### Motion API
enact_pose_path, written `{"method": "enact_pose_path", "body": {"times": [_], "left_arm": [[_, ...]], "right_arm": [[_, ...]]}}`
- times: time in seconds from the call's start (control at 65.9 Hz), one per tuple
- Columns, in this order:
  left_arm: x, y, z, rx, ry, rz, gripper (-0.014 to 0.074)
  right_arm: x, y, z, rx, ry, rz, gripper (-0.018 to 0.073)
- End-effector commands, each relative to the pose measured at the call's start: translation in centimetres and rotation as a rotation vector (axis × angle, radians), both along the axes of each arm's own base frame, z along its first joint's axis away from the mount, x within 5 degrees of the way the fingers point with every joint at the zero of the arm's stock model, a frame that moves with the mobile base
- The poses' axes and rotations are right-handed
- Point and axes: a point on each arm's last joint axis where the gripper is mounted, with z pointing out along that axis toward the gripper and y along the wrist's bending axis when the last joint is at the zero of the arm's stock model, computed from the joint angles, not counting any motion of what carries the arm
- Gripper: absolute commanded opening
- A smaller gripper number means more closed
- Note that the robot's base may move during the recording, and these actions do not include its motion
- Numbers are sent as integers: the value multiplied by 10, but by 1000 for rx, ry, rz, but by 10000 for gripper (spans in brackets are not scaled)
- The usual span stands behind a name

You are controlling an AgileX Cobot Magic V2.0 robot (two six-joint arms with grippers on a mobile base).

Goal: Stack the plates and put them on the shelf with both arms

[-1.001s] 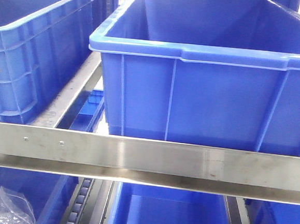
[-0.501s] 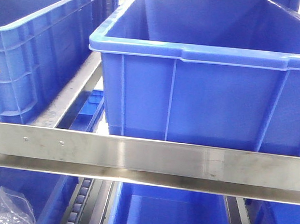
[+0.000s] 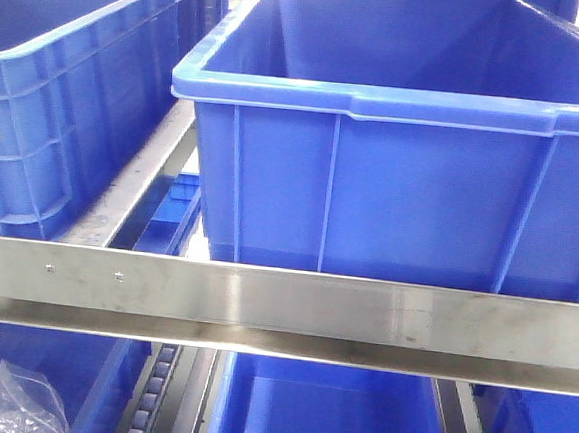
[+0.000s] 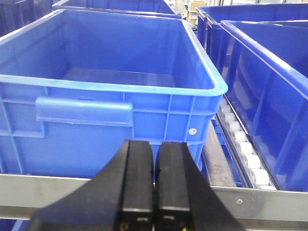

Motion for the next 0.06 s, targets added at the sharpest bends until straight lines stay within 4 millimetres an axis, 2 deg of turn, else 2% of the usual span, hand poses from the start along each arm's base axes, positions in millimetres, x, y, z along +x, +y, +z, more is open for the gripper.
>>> {"method": "enact_pose_path", "body": {"times": [0.0,0.046], "left_arm": [[-2,0,9,-18,-111,-5,89],[-2,0,9,-18,-111,-5,89]], "right_arm": [[-1,-1,9,-14,-104,-11,55],[-1,-1,9,-14,-104,-11,55]]}}
